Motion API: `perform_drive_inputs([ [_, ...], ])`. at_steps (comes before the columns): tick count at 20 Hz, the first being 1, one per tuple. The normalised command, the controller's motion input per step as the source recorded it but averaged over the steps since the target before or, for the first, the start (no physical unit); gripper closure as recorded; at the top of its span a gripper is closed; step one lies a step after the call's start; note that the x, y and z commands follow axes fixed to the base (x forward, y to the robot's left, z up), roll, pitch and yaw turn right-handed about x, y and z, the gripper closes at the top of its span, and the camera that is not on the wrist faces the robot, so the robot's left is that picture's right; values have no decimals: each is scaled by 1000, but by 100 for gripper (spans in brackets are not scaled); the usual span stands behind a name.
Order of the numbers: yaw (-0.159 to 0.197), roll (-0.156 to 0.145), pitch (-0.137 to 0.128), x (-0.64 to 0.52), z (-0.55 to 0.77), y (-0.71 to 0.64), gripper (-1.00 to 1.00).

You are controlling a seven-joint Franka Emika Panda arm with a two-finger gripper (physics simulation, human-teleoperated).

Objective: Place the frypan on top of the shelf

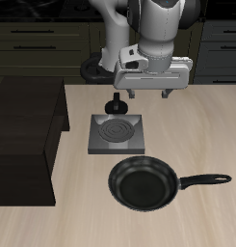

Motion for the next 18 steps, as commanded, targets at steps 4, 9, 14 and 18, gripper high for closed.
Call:
perform_drive_inputs([
  [4,-5,3,-12,206,-30,42,-100],
  [9,4,-12,-29,278,51,100,-100],
  [14,1,14,-39,140,111,177,-100],
  [18,-21,0,0,195,22,205,-100],
])
